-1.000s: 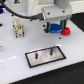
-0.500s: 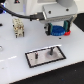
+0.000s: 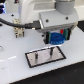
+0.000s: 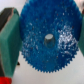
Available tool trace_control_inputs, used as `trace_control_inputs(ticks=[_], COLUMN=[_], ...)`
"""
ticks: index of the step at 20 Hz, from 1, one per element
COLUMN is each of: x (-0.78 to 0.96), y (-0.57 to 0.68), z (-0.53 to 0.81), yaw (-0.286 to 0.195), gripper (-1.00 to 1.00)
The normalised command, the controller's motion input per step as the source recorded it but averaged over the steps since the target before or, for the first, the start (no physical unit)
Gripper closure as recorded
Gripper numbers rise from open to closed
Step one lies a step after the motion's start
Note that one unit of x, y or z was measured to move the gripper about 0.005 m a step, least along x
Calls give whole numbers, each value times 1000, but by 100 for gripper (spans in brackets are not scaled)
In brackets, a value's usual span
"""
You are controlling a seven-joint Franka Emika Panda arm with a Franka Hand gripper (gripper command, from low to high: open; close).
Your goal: Insert the blue gear onto the right peg, followed by the red gear
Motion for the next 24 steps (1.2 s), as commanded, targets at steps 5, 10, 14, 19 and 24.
trace_control_inputs(ticks=[5,10,14,19,24], x=[426,227,108,39,69], y=[-138,-124,-73,-75,-50], z=[-47,-71,-170,-26,265], yaw=[0,0,0,0,0], gripper=[100,100,100,100,100])
